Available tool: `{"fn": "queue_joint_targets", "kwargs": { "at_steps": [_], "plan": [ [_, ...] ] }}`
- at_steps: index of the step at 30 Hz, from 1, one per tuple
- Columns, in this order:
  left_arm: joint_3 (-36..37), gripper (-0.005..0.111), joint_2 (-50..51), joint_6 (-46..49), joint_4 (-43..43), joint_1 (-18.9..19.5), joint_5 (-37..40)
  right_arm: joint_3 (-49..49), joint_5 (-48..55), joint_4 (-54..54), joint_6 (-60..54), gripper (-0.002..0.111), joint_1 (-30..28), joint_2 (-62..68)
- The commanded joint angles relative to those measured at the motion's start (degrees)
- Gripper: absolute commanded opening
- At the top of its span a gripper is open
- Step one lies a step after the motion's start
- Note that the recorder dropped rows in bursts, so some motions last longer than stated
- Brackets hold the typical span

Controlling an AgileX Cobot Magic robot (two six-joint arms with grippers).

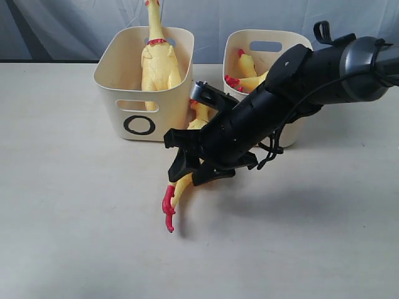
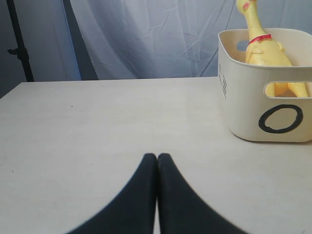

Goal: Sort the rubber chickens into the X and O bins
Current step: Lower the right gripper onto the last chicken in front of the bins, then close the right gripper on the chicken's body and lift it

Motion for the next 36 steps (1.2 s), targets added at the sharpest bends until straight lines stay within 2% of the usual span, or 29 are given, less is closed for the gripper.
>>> {"fn": "queue_joint_targets", "kwargs": {
  "at_steps": [1,22,31,36],
  "plan": [
    [-0.08,0.0,-0.14,-0.24,0.0,-0.12,-0.34,-0.22,1.43,1.06,-1.54,0.047,-0.16,0.05],
    [-0.08,0.0,-0.14,-0.24,0.0,-0.12,-0.34,-0.22,-1.28,6.6,-1.58,0.047,0.15,0.07],
    [-0.08,0.0,-0.14,-0.24,0.0,-0.12,-0.34,-0.22,-8.31,5.8,-1.14,0.047,4.41,0.17],
    [-0.08,0.0,-0.14,-0.24,0.0,-0.12,-0.34,-0.22,-9.57,-0.11,4.95,0.047,4.43,0.17]
  ]
}}
